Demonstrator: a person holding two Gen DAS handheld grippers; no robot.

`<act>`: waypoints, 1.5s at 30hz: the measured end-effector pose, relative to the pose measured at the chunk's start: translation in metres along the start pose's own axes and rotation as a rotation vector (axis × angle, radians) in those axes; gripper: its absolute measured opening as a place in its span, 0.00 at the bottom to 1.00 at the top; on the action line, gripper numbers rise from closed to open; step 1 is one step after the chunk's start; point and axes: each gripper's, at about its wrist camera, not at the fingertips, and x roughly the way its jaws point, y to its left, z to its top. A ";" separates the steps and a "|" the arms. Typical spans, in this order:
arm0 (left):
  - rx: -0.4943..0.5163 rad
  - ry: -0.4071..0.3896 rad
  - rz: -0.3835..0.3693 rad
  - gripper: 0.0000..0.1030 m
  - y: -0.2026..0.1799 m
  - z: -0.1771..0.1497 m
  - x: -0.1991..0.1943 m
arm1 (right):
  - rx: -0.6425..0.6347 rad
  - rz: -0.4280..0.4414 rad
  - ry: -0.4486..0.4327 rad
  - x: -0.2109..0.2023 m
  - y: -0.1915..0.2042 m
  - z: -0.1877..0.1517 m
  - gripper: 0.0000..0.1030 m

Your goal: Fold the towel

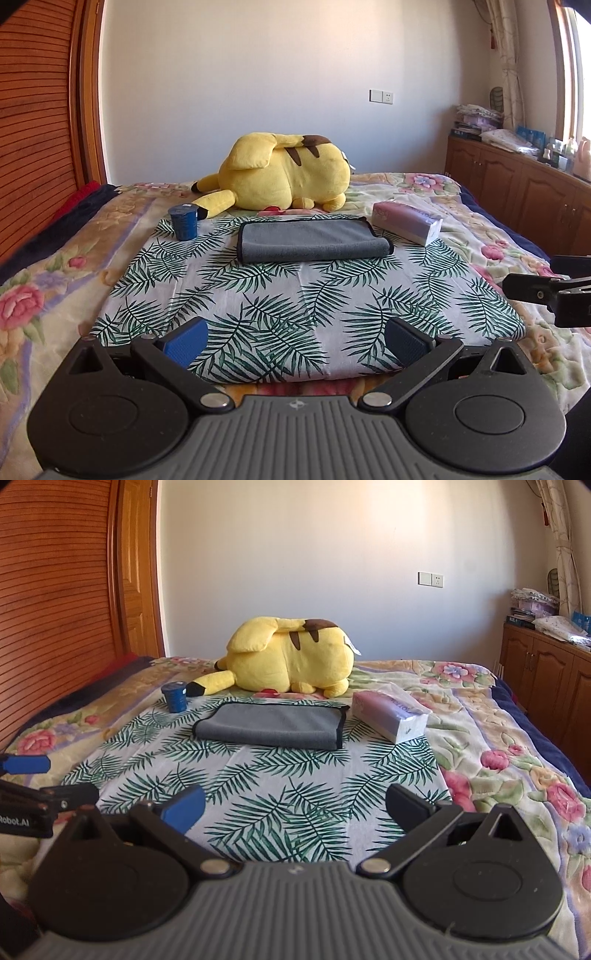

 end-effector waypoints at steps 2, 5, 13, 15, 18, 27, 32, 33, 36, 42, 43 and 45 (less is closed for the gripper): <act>-0.002 -0.005 0.002 0.84 0.001 -0.001 0.001 | 0.001 -0.006 -0.002 0.001 -0.001 -0.001 1.00; 0.013 -0.026 0.019 0.84 0.000 -0.005 0.000 | -0.002 -0.015 -0.021 0.000 -0.001 -0.002 1.00; 0.060 -0.089 0.029 0.84 -0.007 -0.006 -0.008 | 0.012 -0.022 -0.069 -0.005 -0.004 -0.002 1.00; 0.061 -0.105 0.029 0.84 -0.007 -0.006 -0.011 | 0.017 -0.023 -0.079 -0.006 -0.005 -0.003 1.00; 0.064 -0.128 0.031 0.84 -0.007 -0.005 -0.015 | 0.026 -0.029 -0.095 -0.009 -0.006 -0.004 1.00; 0.041 -0.163 0.039 0.84 -0.003 -0.003 -0.021 | 0.013 -0.040 -0.135 -0.013 -0.005 -0.004 1.00; 0.024 -0.176 0.042 0.84 -0.001 -0.003 -0.023 | 0.017 -0.048 -0.153 -0.016 -0.008 -0.004 1.00; 0.023 -0.179 0.042 0.84 -0.001 -0.002 -0.024 | 0.019 -0.053 -0.156 -0.017 -0.009 -0.004 1.00; 0.022 -0.187 0.045 0.84 0.000 -0.002 -0.026 | 0.025 -0.067 -0.163 -0.018 -0.010 -0.004 1.00; 0.030 -0.189 0.045 0.84 -0.001 -0.002 -0.026 | 0.030 -0.073 -0.163 -0.017 -0.011 -0.005 1.00; 0.032 -0.189 0.045 0.84 -0.001 -0.002 -0.026 | 0.029 -0.074 -0.164 -0.017 -0.011 -0.005 1.00; 0.033 -0.189 0.045 0.84 -0.001 -0.002 -0.026 | 0.030 -0.073 -0.164 -0.017 -0.011 -0.005 1.00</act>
